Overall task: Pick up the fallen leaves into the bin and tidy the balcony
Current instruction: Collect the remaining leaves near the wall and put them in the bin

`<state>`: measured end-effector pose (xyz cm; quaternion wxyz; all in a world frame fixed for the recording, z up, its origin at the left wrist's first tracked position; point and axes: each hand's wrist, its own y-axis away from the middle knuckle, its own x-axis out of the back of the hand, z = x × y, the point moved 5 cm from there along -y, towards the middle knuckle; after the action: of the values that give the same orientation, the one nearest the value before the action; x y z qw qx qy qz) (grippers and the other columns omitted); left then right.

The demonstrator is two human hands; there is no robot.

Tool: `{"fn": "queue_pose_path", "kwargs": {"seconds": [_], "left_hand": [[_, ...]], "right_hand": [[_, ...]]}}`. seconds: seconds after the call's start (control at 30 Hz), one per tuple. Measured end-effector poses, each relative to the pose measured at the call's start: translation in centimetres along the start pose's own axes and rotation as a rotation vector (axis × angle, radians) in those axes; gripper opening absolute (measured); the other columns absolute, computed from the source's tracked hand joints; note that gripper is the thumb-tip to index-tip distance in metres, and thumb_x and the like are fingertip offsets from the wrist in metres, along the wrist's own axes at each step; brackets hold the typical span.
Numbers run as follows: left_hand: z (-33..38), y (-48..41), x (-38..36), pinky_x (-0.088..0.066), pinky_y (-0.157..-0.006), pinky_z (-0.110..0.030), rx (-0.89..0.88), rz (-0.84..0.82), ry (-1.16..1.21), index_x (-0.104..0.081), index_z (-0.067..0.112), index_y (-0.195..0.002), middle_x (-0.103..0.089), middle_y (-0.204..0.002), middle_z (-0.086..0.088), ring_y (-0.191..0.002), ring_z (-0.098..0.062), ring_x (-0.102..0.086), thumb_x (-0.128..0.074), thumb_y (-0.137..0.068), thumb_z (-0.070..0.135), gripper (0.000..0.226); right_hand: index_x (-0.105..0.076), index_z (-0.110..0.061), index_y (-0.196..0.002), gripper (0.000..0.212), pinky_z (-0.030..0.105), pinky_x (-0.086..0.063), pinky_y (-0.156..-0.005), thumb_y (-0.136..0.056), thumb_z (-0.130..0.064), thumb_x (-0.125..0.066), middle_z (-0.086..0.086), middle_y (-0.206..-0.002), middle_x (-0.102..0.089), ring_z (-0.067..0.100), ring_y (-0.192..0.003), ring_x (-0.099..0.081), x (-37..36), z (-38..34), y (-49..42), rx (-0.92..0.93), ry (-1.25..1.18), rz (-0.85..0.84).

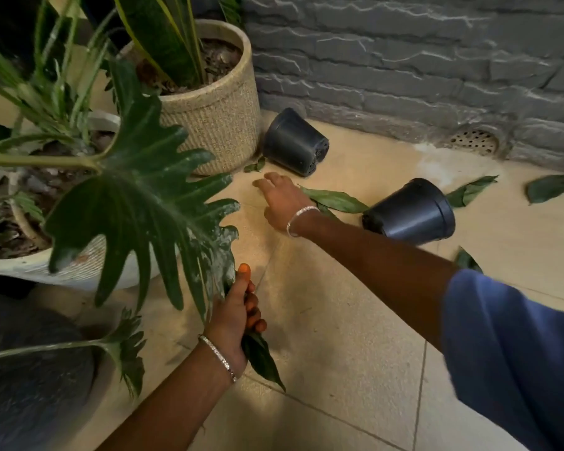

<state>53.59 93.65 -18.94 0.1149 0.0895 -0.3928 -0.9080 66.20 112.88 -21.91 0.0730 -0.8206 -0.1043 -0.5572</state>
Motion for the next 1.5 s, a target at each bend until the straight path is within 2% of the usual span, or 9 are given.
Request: {"fn": "queue_pose_path", "kwargs": {"seconds": [0.33,0.43,0.57,0.83,0.93,1.0,1.1,1.3,1.5], "left_hand": [[-1.1,1.6,2.2,-0.031,-0.040,-0.023,0.125,-0.010,0.049,-0.054,0.015,-0.075,-0.035,-0.052,0.002,-0.041,-0.012,-0.029,-0.063,-0.091,0.040,0.031],[-0.9,1.6,2.5,-0.031,-0.041,-0.023,0.111,-0.027,0.035,-0.055,0.014,-0.077,-0.035,-0.052,0.002,-0.041,-0.012,-0.028,-0.063,-0.091,0.039,0.030],[-0.8,1.4,3.2,-0.030,-0.041,-0.022,0.112,-0.029,0.061,-0.056,0.014,-0.080,-0.035,-0.053,0.002,-0.040,-0.011,-0.028,-0.059,-0.094,0.040,0.029],[-1.7,0.7,2.3,-0.029,-0.039,-0.021,0.100,-0.026,0.066,-0.055,0.016,-0.075,-0.034,-0.052,0.003,-0.038,-0.010,-0.028,-0.066,-0.087,0.041,0.030],[-2.3,-0.1,1.0,-0.027,-0.039,-0.022,0.112,-0.021,0.084,-0.055,0.017,-0.076,-0.032,-0.052,0.003,-0.039,-0.011,-0.027,-0.064,-0.089,0.040,0.029],[-3.1,-0.3,-0.2,-0.027,-0.042,-0.023,0.123,-0.030,0.085,-0.055,0.017,-0.078,-0.031,-0.053,0.003,-0.040,-0.012,-0.026,-0.065,-0.089,0.041,0.029],[-4.3,0.0,-1.8,-0.027,-0.044,-0.023,0.151,-0.049,0.076,-0.056,0.017,-0.079,-0.031,-0.053,0.003,-0.041,-0.011,-0.026,-0.069,-0.084,0.045,0.031],[-7.4,0.9,-6.2,-0.029,-0.043,-0.023,0.249,-0.125,-0.023,-0.061,0.019,-0.085,-0.034,-0.055,0.004,-0.044,-0.011,-0.029,-0.069,-0.072,0.067,0.051],[-10.1,4.6,-12.6,-0.038,-0.051,-0.023,0.310,-0.393,-0.124,-0.060,0.021,-0.072,-0.046,-0.059,0.001,-0.051,-0.014,-0.043,-0.065,-0.062,0.081,0.061]], "right_hand": [[-0.034,-0.021,-0.151,0.062,0.051,-0.027,-0.117,-0.092,-0.016,-0.052,0.013,-0.162,-0.012,0.038,-0.147,-0.014,-3.0,0.7,-9.4,-0.072,0.118,-0.153],[-0.030,-0.014,-0.152,0.059,0.050,-0.027,-0.116,-0.095,-0.013,-0.047,0.015,-0.161,-0.017,0.039,-0.147,-0.014,-3.4,0.4,-9.3,-0.077,0.156,-0.146],[-0.032,0.005,-0.147,0.053,0.048,-0.041,-0.108,-0.095,0.002,-0.042,0.023,-0.153,-0.032,0.040,-0.145,-0.023,-3.9,-0.6,-7.4,-0.058,0.220,-0.064],[-0.051,0.000,-0.134,0.039,0.036,-0.049,-0.098,-0.096,-0.008,-0.053,0.019,-0.133,-0.055,0.032,-0.122,-0.051,-4.1,-2.0,4.8,0.095,0.233,0.039],[-0.066,0.000,-0.115,0.032,0.037,-0.060,-0.074,-0.084,-0.007,-0.069,0.018,-0.109,-0.067,0.032,-0.099,-0.064,-3.7,-1.6,11.2,0.152,0.150,0.107],[-0.070,-0.001,-0.106,0.023,0.038,-0.060,-0.067,-0.085,-0.008,-0.063,0.016,-0.099,-0.069,0.031,-0.090,-0.067,-3.2,-0.6,14.6,0.159,0.091,0.113],[-0.074,-0.008,-0.103,0.028,0.033,-0.059,-0.074,-0.089,-0.013,-0.051,0.010,-0.098,-0.074,0.025,-0.088,-0.071,-0.9,1.4,18.8,0.055,-0.125,0.184],[-0.076,-0.025,-0.095,0.027,0.005,-0.049,-0.080,-0.082,-0.002,-0.074,-0.020,-0.088,-0.070,-0.010,-0.081,-0.066,5.9,5.0,26.0,-0.447,-0.647,0.370],[-0.078,-0.018,-0.095,0.026,0.008,-0.051,-0.074,-0.079,0.002,-0.075,-0.008,-0.090,-0.073,-0.002,-0.080,-0.066,8.6,3.1,32.1,-0.293,-0.424,0.521]]}}
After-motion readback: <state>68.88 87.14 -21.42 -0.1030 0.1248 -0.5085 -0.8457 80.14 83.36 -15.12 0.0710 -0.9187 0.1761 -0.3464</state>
